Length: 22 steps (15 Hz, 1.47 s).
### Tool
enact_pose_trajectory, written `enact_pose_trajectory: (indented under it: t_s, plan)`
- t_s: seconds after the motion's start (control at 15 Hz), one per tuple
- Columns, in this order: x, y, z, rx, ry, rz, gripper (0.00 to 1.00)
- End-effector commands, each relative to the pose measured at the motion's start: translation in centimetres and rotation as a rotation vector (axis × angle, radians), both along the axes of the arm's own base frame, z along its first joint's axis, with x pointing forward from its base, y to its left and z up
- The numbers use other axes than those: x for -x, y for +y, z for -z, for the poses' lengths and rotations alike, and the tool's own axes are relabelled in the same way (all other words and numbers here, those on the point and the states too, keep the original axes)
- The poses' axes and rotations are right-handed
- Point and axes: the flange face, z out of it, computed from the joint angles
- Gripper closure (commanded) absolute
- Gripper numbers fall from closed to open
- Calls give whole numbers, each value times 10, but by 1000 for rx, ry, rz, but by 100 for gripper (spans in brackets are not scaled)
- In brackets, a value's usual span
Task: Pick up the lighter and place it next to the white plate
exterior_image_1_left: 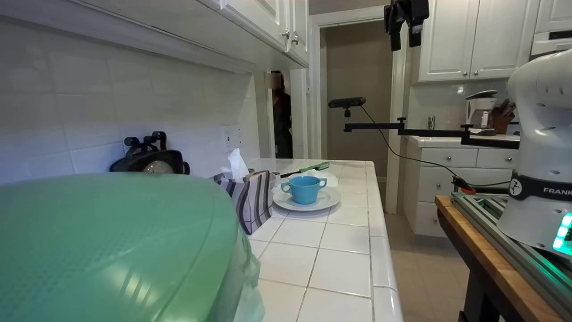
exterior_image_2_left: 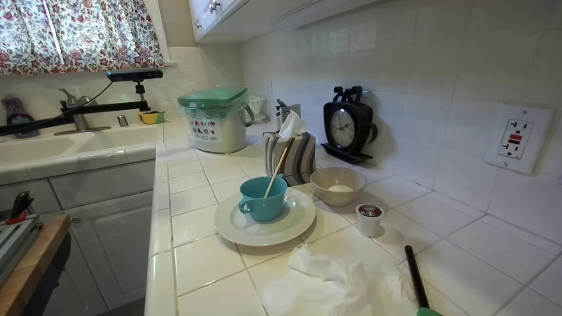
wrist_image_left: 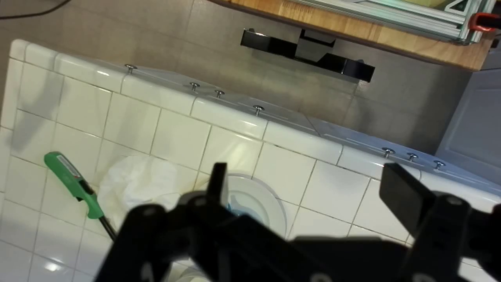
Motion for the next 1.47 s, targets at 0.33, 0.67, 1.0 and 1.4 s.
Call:
enact_pose_trajectory:
  t_s: [0.33, 0.67, 1.0, 1.4]
  plan:
    - [0, 0, -1, 0, 1, 0, 0]
    - [0, 0, -1, 0, 1, 0, 0]
    - [-25, -8, 54, 3, 77, -78, 0]
    - [-90, -51, 121, 38, 4, -115, 0]
